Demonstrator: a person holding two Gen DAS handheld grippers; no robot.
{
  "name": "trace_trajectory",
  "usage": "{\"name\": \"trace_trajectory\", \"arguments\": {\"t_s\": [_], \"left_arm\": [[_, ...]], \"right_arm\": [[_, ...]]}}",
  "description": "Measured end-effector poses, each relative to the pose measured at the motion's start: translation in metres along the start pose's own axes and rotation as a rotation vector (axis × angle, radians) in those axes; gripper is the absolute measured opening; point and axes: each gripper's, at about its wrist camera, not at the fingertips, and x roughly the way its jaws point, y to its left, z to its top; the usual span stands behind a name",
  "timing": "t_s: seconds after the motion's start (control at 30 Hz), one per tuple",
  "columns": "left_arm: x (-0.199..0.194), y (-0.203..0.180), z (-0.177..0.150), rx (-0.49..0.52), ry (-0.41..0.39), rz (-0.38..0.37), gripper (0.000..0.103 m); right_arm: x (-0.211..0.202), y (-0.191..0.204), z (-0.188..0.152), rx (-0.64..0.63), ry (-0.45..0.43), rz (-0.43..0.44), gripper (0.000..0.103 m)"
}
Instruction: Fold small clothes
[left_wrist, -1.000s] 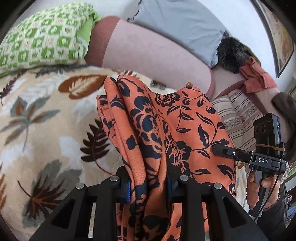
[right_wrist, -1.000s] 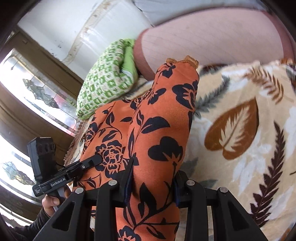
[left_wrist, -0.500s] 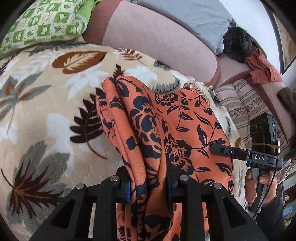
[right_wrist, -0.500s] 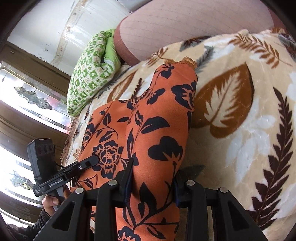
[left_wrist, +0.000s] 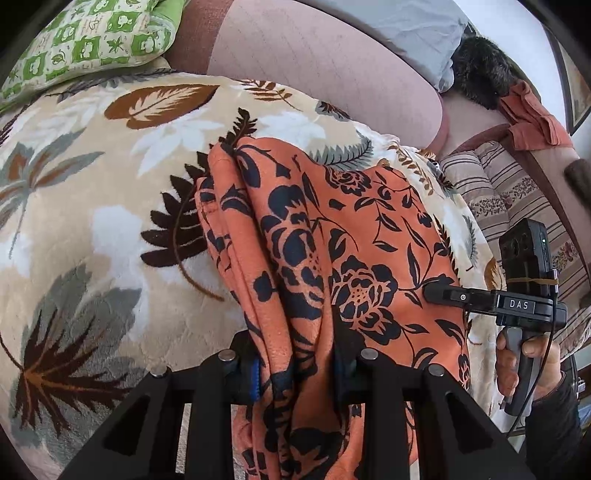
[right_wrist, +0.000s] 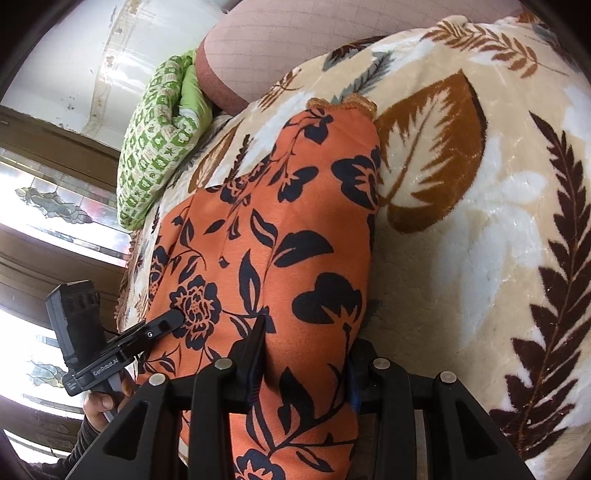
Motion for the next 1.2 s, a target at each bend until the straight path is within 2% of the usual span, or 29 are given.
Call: {"name": "trace_trajectory", "arguments": {"t_s": [0.1, 0.2, 0.23, 0.3, 0.33, 0.37, 0.43, 0.5, 0.53, 0.57, 0.6, 0.63, 0.67, 0.73, 0.83, 0.9, 0.93, 1.0, 1.03, 1.1, 1.13, 1.2], "left_arm": [[-0.001, -0.003, 0.0, 0.015, -0.002, 0.015, 0.031], [-0.007, -0.004, 0.0, 0.024, -0.003, 0.048, 0.037], [-0.013, -0.004, -0.001, 0.032, -0.017, 0.073, 0.042], [-0.033, -0.004, -0.003, 0.055, -0.075, 0.154, 0.042], [-0.046, -0.006, -0.004, 0.072, -0.115, 0.192, 0.042], [-0.054, -0.008, -0.004, 0.081, -0.134, 0.207, 0.042], [-0.065, -0.015, -0.007, 0.101, -0.157, 0.189, 0.042], [-0.063, -0.027, -0.012, 0.143, -0.142, 0.152, 0.042], [-0.058, -0.031, -0.015, 0.161, -0.127, 0.137, 0.042], [-0.046, -0.033, -0.019, 0.173, -0.096, 0.133, 0.042], [-0.033, -0.032, -0.022, 0.181, -0.057, 0.162, 0.042], [-0.017, -0.028, -0.025, 0.189, -0.005, 0.208, 0.043], [-0.005, -0.02, -0.029, 0.178, 0.026, 0.208, 0.044], [-0.012, -0.019, -0.029, 0.175, 0.005, 0.203, 0.044], [-0.038, -0.03, -0.018, 0.194, -0.063, 0.155, 0.044], [-0.055, -0.035, -0.011, 0.212, -0.118, 0.113, 0.046], [-0.059, -0.035, -0.009, 0.208, -0.119, 0.093, 0.046], [-0.058, -0.032, -0.015, 0.209, -0.074, 0.045, 0.047], [-0.052, -0.031, -0.021, 0.221, -0.043, 0.044, 0.047], [-0.028, -0.026, -0.041, 0.249, 0.049, 0.111, 0.046], [-0.018, -0.023, -0.049, 0.261, 0.079, 0.133, 0.046], [-0.023, -0.024, -0.057, 0.279, 0.041, 0.143, 0.046]], "right_arm": [[-0.002, 0.003, -0.001, 0.009, -0.005, -0.014, 0.049], [-0.015, 0.012, -0.003, -0.028, -0.017, -0.087, 0.052], [-0.021, 0.014, -0.003, -0.033, -0.027, -0.119, 0.053], [-0.039, 0.024, -0.001, -0.064, -0.078, -0.202, 0.053], [-0.046, 0.029, 0.0, -0.071, -0.103, -0.215, 0.053], [-0.054, 0.037, 0.001, -0.081, -0.129, -0.196, 0.054], [-0.06, 0.053, 0.004, -0.098, -0.166, -0.094, 0.057], [-0.052, 0.065, 0.01, -0.103, -0.159, 0.025, 0.06], [-0.043, 0.066, 0.013, -0.101, -0.151, 0.059, 0.062], [-0.034, 0.063, 0.016, -0.087, -0.139, 0.064, 0.064], [-0.02, 0.051, 0.019, -0.044, -0.117, 0.053, 0.067], [-0.008, 0.035, 0.021, 0.019, -0.097, 0.03, 0.067], [0.002, 0.015, 0.02, 0.112, -0.09, 0.03, 0.067], [-0.004, 0.011, 0.018, 0.15, -0.123, 0.096, 0.065], [-0.016, 0.029, 0.026, 0.073, -0.149, 0.077, 0.067], [-0.019, 0.035, 0.041, 0.067, -0.173, 0.126, 0.067], [-0.018, 0.035, 0.046, 0.061, -0.182, 0.133, 0.068], [-0.011, 0.025, 0.061, 0.075, -0.197, 0.108, 0.071], [-0.002, 0.015, 0.066, 0.108, -0.181, 0.093, 0.073], [0.017, -0.003, 0.07, 0.151, -0.139, 0.085, 0.073], [0.02, -0.007, 0.069, 0.164, -0.149, 0.097, 0.073], [0.013, -0.005, 0.066, 0.187, -0.176, 0.138, 0.073]]}}
